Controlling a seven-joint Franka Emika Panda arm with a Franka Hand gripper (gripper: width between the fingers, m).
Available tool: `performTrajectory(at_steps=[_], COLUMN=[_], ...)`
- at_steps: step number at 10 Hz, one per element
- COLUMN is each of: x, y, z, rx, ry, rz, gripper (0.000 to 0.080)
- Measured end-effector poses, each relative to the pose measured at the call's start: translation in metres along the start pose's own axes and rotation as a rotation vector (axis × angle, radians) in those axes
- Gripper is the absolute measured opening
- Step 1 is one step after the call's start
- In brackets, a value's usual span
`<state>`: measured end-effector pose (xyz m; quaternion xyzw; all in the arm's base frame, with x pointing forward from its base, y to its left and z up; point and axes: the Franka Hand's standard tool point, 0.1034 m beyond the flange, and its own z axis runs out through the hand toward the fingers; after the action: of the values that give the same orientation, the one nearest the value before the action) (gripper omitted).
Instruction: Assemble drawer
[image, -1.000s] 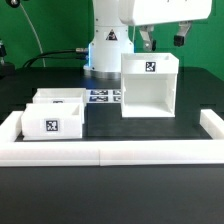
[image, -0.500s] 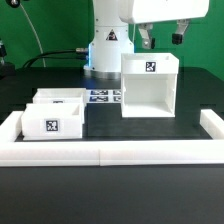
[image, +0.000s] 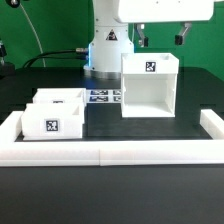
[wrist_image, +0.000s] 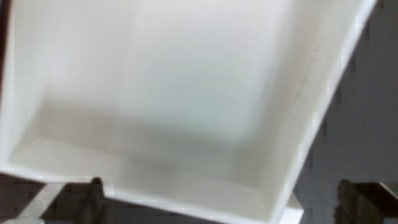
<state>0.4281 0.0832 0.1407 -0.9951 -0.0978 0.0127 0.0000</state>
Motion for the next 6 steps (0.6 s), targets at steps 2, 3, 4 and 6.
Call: performTrajectory(at_steps=[2, 3, 4, 6], x=[-0.0055, -0.0049, -0.0049, -0.0052], y=[-0.0130, -0.0119, -0.0118, -0.0118], z=[0.0075, 0.0069, 0.0071, 0.0076], rx=[0.013, 0.013, 0.013, 0.017], ry=[0.008, 0.010, 0.009, 0.010], rz=[0.082, 0.084, 0.084, 0.091], gripper=[0.0650, 0.0650, 0.0650, 0.0650])
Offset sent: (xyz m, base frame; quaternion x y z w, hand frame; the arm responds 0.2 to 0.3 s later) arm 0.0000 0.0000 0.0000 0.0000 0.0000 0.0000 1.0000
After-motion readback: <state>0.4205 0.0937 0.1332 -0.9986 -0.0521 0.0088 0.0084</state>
